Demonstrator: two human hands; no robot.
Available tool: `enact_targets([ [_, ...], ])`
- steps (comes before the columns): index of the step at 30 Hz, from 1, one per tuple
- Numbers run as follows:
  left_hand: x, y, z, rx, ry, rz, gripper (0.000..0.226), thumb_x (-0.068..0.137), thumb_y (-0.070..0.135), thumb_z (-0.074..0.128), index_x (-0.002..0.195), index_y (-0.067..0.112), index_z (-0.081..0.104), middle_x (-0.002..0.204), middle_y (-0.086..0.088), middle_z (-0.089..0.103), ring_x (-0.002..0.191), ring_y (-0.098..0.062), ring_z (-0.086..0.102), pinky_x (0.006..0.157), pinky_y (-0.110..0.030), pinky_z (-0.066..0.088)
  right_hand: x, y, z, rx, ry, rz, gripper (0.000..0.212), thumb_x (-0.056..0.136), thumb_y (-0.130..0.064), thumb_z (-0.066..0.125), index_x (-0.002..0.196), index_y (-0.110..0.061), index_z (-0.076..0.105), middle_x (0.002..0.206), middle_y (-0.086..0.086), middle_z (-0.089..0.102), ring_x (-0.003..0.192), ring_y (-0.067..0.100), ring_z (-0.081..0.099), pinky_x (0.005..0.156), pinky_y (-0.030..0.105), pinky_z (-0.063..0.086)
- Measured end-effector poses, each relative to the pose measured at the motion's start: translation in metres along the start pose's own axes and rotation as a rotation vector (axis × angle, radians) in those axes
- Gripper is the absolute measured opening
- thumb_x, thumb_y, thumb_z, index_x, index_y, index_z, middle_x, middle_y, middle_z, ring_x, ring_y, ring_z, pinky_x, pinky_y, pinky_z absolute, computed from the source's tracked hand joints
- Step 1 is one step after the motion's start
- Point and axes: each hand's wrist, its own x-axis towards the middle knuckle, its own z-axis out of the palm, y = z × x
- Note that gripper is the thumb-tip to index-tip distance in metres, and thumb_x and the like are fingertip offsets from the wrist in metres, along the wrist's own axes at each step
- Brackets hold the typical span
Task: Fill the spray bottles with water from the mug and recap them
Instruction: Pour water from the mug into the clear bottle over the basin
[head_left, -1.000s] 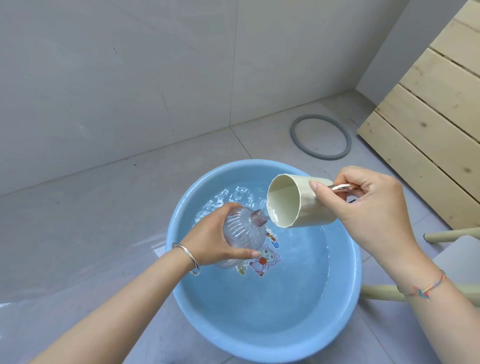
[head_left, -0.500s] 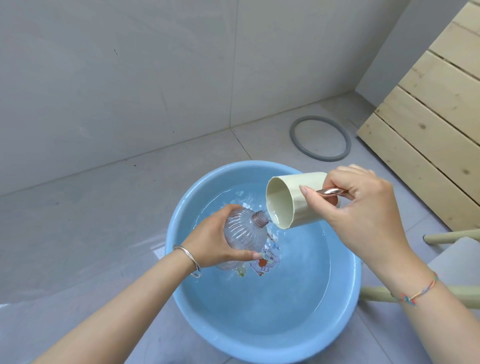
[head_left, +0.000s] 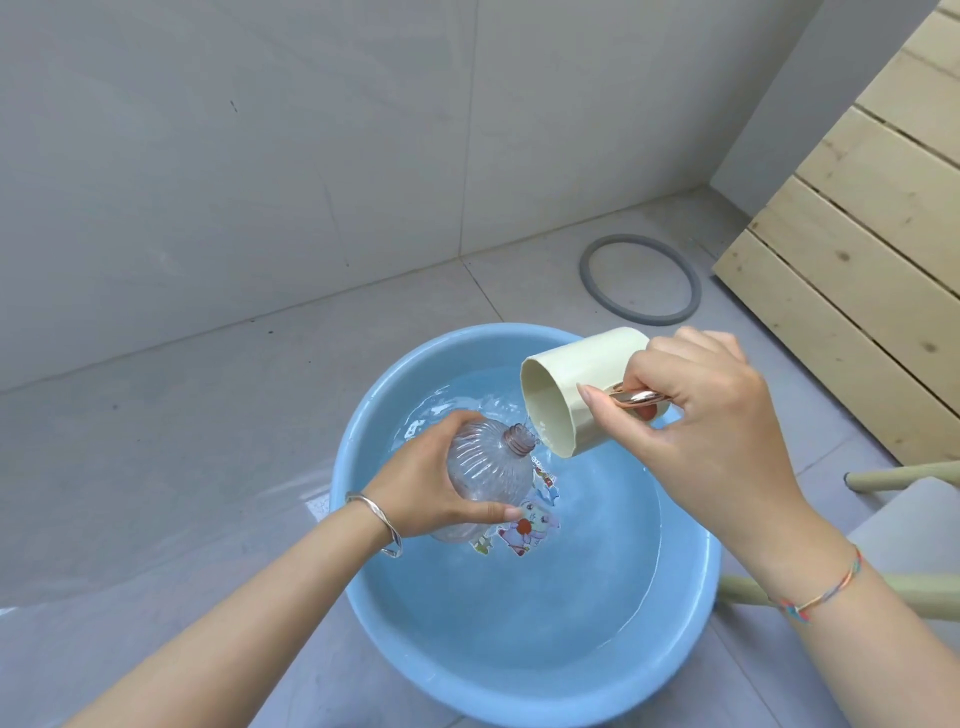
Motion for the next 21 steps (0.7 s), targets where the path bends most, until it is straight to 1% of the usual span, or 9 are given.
enact_targets([
  [3, 0.0006, -0.0010, 0.0002, 0.010, -0.001, -0.001, 0.104, 0.046, 0.071, 0.080, 0.134, 0.034, 0.040, 0.129, 0.023, 0.050, 0.121, -0.001, 0.049, 0.104, -0.023, 0.038, 0.0002, -0.0011, 0.0009, -0.001, 0.010, -0.043, 0.038, 0.083, -0.031, 0.062, 0.056, -0.015, 0.040, 0.058, -0.007, 0.029, 0.064, 0.013, 0.021, 0.070, 0.026, 0.025],
  [5, 0.0004, -0.0010, 0.0004, 0.004, 0.004, -0.006, 0.100, 0.048, 0.068, 0.083, 0.133, 0.035, 0.040, 0.126, 0.024, 0.051, 0.119, -0.001, 0.049, 0.102, -0.022, 0.038, 0.0002, -0.0018, 0.0017, -0.002, 0.012, -0.082, 0.037, 0.083, -0.029, 0.063, 0.058, -0.019, 0.038, 0.060, -0.008, 0.027, 0.065, 0.013, 0.019, 0.072, 0.025, 0.025],
  [7, 0.0004, -0.0016, 0.0008, -0.008, 0.010, -0.008, 0.097, 0.051, 0.063, 0.085, 0.133, 0.034, 0.041, 0.127, 0.023, 0.052, 0.120, -0.001, 0.049, 0.103, -0.022, 0.038, -0.0003, -0.0023, 0.0025, -0.013, 0.015, -0.116, 0.038, 0.083, -0.026, 0.066, 0.058, -0.017, 0.039, 0.060, -0.008, 0.027, 0.066, 0.012, 0.018, 0.073, 0.024, 0.025],
  [11, 0.0002, -0.0019, 0.0008, -0.021, 0.015, -0.015, 0.099, 0.052, 0.064, 0.084, 0.134, 0.033, 0.040, 0.129, 0.022, 0.052, 0.120, 0.000, 0.049, 0.102, -0.021, 0.037, -0.0010, -0.0039, 0.0029, -0.022, 0.011, -0.158, 0.038, 0.081, -0.021, 0.069, 0.055, -0.010, 0.043, 0.056, -0.003, 0.034, 0.067, 0.012, 0.018, 0.072, 0.025, 0.026],
  [14, 0.0002, -0.0020, 0.0008, -0.023, 0.017, -0.015, 0.101, 0.051, 0.065, 0.084, 0.136, 0.033, 0.040, 0.131, 0.021, 0.051, 0.121, 0.001, 0.048, 0.101, -0.018, 0.035, -0.0013, -0.0053, 0.0044, -0.021, 0.001, -0.177, 0.038, 0.081, -0.020, 0.069, 0.055, -0.011, 0.043, 0.057, -0.004, 0.033, 0.068, 0.012, 0.017, 0.071, 0.025, 0.026],
  [18, -0.0006, -0.0021, -0.0003, -0.034, 0.009, -0.019, 0.106, 0.045, 0.075, 0.078, 0.135, 0.035, 0.041, 0.131, 0.022, 0.052, 0.121, 0.000, 0.049, 0.103, -0.021, 0.038, -0.0031, -0.0027, 0.0075, 0.005, 0.000, -0.139, 0.037, 0.082, -0.024, 0.067, 0.056, -0.012, 0.043, 0.059, -0.006, 0.031, 0.067, 0.012, 0.018, 0.070, 0.025, 0.025],
  [20, -0.0010, -0.0013, -0.0008, -0.044, 0.008, -0.020, 0.109, 0.041, 0.079, 0.073, 0.135, 0.035, 0.040, 0.131, 0.022, 0.052, 0.120, 0.001, 0.050, 0.102, -0.019, 0.037, -0.0043, -0.0004, 0.0078, 0.027, -0.006, -0.058, 0.038, 0.083, -0.028, 0.064, 0.056, -0.013, 0.042, 0.059, -0.006, 0.030, 0.065, 0.014, 0.022, 0.067, 0.026, 0.026],
  [21, -0.0014, -0.0010, -0.0013, -0.053, 0.011, -0.022, 0.108, 0.040, 0.080, 0.072, 0.134, 0.036, 0.041, 0.130, 0.023, 0.052, 0.119, 0.001, 0.051, 0.100, -0.017, 0.037, -0.0048, 0.0008, 0.0070, 0.050, -0.008, 0.017, 0.038, 0.082, -0.031, 0.063, 0.056, -0.012, 0.042, 0.057, -0.005, 0.032, 0.063, 0.015, 0.025, 0.065, 0.026, 0.026],
])
